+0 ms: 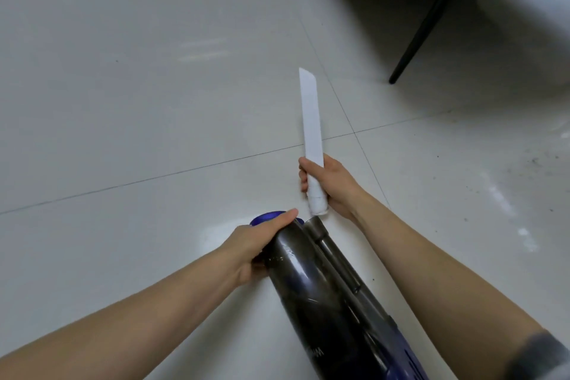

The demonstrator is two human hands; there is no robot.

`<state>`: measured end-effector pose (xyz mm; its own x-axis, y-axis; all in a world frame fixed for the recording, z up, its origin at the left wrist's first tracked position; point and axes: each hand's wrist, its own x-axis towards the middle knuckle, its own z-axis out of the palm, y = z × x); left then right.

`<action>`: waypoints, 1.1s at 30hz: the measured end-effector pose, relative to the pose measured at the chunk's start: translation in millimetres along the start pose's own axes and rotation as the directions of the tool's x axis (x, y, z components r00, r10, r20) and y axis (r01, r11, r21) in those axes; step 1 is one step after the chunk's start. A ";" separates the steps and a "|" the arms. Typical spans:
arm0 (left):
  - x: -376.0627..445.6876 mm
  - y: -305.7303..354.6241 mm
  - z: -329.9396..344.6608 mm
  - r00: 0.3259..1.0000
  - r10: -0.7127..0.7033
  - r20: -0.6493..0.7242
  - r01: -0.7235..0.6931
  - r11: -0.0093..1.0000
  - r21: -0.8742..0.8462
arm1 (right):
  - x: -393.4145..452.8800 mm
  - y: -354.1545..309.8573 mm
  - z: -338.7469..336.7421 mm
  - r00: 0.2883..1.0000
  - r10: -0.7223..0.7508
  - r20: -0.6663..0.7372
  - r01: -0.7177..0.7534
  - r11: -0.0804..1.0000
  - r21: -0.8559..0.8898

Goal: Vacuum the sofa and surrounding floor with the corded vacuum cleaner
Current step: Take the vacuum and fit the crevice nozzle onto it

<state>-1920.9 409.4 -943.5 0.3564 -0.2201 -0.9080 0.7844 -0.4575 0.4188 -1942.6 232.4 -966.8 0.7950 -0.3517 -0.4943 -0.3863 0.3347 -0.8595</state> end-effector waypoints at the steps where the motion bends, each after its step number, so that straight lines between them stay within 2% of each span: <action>1: 0.1 -4.4 4.5 1.000 -0.010 0.026 0.012 0.996 -0.091 | -0.6 0.4 2.8 1.000 -0.017 0.011 0.017 1.000 -0.006; 3: 2.9 -11.4 13.6 1.000 0.022 0.019 -0.016 0.971 -0.237 | -1.9 0.2 6.4 0.998 -0.050 0.025 0.050 0.998 -0.023; 6: 7.1 -18.1 20.0 0.995 0.096 0.004 -0.091 0.959 -0.269 | -1.3 -10.0 7.2 0.996 -0.054 0.073 0.058 0.997 -0.052; 9: 1.4 -18.2 22.5 0.973 0.196 0.126 -0.149 0.938 -0.313 | -0.1 -23.3 6.3 0.991 -0.034 0.129 0.028 0.999 0.047; 12: 0.0 -18.1 21.0 0.943 0.266 0.200 -0.173 0.905 -0.390 | -3.7 -35.2 0.7 0.980 0.062 0.187 -0.080 0.992 0.092; 17: -1.7 -19.7 26.2 0.920 0.305 0.245 -0.178 0.884 -0.432 | -7.0 -33.6 -7.3 0.960 0.191 0.206 -0.175 0.980 -0.095; 19: -0.6 -22.7 29.2 0.908 0.344 0.240 -0.218 0.875 -0.432 | -8.4 -29.7 -7.8 0.948 0.235 0.212 -0.188 0.957 -0.222; 21: 1.2 -26.6 30.7 0.893 0.386 0.232 -0.266 0.868 -0.420 | -10.1 -26.4 -10.8 0.942 0.258 0.215 -0.198 0.944 -0.262; 25: 5.2 -30.3 29.6 0.890 0.397 0.225 -0.285 0.869 -0.406 | -14.3 -22.3 -17.1 0.925 0.257 0.279 -0.214 0.961 -0.177; 29: 10.5 -28.0 30.2 0.896 0.401 0.188 -0.287 0.849 -0.444 | -16.9 -18.8 -16.6 0.869 0.268 0.416 -0.306 0.952 0.026; 33: 10.4 -28.6 35.1 0.911 0.380 0.161 -0.258 0.829 -0.496 | -16.0 -17.1 -18.4 0.890 0.245 0.385 -0.288 0.956 0.058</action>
<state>-1957.5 390.0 -964.6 0.5411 -0.5128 -0.6665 0.8100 0.1050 0.5769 -1957.4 216.2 -946.5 0.7929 0.1058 -0.6001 -0.5712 0.4719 -0.6716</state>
